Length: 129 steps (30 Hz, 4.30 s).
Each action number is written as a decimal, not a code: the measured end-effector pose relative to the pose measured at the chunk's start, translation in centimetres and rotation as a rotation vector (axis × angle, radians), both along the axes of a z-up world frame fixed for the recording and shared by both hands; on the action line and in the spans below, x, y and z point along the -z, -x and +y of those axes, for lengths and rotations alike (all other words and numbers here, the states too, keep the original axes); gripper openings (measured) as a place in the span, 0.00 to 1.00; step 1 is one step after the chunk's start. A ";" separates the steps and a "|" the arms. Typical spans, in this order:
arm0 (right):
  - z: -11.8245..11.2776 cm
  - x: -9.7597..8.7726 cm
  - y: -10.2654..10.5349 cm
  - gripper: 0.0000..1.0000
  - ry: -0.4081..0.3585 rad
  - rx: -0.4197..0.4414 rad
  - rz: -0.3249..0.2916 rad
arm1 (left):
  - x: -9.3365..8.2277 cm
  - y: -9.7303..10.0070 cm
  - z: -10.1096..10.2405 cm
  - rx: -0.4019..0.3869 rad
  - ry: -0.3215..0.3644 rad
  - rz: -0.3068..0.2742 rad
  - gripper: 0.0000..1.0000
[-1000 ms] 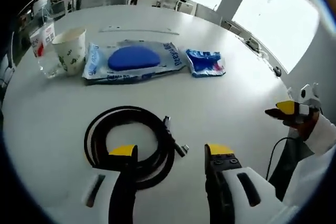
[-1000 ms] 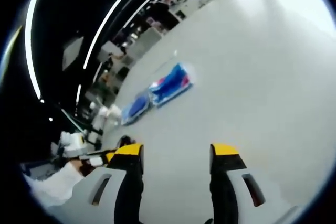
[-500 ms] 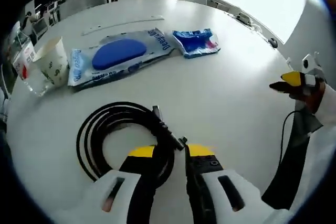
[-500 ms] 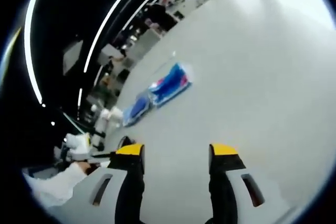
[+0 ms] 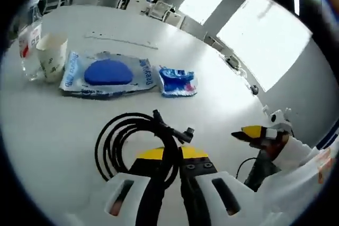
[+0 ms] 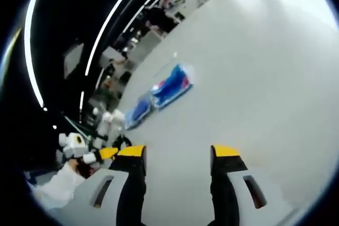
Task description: Arrange the tabletop items into an orderly group along one side of the table until the central work area is clear of visible clutter.
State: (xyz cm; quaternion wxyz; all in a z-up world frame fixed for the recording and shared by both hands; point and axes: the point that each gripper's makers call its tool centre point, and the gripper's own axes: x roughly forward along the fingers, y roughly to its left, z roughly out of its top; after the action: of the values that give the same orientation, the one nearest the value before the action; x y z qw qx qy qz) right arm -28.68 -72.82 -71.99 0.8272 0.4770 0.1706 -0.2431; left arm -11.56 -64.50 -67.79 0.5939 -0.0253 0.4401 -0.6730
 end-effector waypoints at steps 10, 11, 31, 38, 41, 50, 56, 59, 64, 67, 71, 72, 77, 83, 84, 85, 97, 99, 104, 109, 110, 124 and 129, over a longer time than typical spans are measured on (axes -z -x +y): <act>1.9 -2.4 -4.1 0.57 -0.072 -0.071 -0.182 | -8.5 6.0 -2.5 0.103 0.253 0.269 0.04; 2.0 -2.7 -4.5 0.60 -0.100 -0.058 -0.218 | -9.8 6.8 -2.5 0.123 0.294 0.313 0.04; 4.4 -8.8 -8.4 0.13 -0.400 -0.142 -0.634 | -12.6 7.9 -2.6 0.160 0.447 0.526 0.03; 2.8 -6.4 -8.0 0.07 -0.278 -0.132 -0.446 | -8.4 5.6 -2.7 0.056 0.336 0.431 0.04; 1.8 -5.6 -7.9 0.04 -0.190 -0.149 -0.352 | -6.2 4.8 -2.6 0.016 0.261 0.384 0.05; -0.2 -3.4 -10.0 0.03 -0.019 -0.259 -0.123 | -0.1 2.2 -3.1 -0.017 0.067 0.212 0.04; -1.3 -0.6 -10.9 0.03 0.014 -0.287 -0.010 | 3.5 1.6 -4.0 -0.012 -0.039 0.177 0.04; -1.7 0.5 -10.9 0.03 0.004 -0.286 0.028 | 4.4 1.3 -4.6 -0.015 -0.075 0.159 0.04; -2.0 2.0 -10.9 0.03 -0.003 -0.287 0.076 | 5.7 1.1 -4.9 -0.010 -0.122 0.127 0.04; -2.0 2.4 -11.0 0.04 -0.004 -0.291 0.100 | 6.5 0.9 -4.7 -0.014 -0.157 0.133 0.05; -1.9 3.3 -11.2 0.04 -0.001 -0.304 0.129 | 7.6 0.6 -4.4 -0.023 -0.201 0.119 0.05; -1.9 3.5 -11.3 0.04 0.002 -0.308 0.139 | 7.7 0.5 -4.3 -0.025 -0.208 0.113 0.05; -2.0 3.8 -11.5 0.04 0.023 -0.317 0.159 | 8.1 0.1 -4.3 -0.039 -0.222 0.100 0.05; -2.0 4.6 -11.3 0.04 0.047 -0.341 0.201 | 8.6 0.0 -4.4 -0.036 -0.246 0.078 0.07; -2.0 4.6 -11.3 0.04 0.057 -0.346 0.204 | 8.7 0.1 -4.3 -0.030 -0.248 0.066 0.08; -2.0 4.6 -11.3 0.05 0.065 -0.352 0.205 | 8.7 0.2 -4.3 -0.019 -0.250 0.051 0.08; -2.0 4.7 -11.2 0.09 0.089 -0.358 0.213 | 8.9 -0.1 -4.2 -0.024 -0.252 0.055 0.11; -2.0 4.7 -11.2 0.10 0.091 -0.358 0.212 | 8.9 -0.1 -4.3 -0.022 -0.251 0.054 0.12; -1.8 4.6 -11.3 0.13 0.094 -0.372 0.211 | 8.9 -0.1 -4.2 -0.022 -0.248 0.038 0.12; -1.5 4.4 -11.3 0.16 0.109 -0.391 0.216 | 9.0 -0.2 -3.9 -0.022 -0.255 0.024 0.17; -1.5 4.4 -11.3 0.17 0.114 -0.395 0.220 | 9.0 -0.2 -3.8 -0.019 -0.257 0.018 0.18; -1.0 2.7 -7.8 0.66 0.304 -0.529 0.290 | 6.0 -4.5 1.2 0.039 -0.170 -0.151 0.61; 0.1 1.6 -6.2 0.81 0.320 -0.562 0.295 | 5.2 -8.4 4.8 -0.015 -0.180 -0.219 0.83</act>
State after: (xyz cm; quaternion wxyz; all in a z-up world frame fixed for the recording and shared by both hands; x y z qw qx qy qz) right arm -22.50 -72.75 -73.55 0.8925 0.2355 0.3725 -0.0958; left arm -3.19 -59.72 -72.99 0.6434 0.0984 0.4307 -0.6252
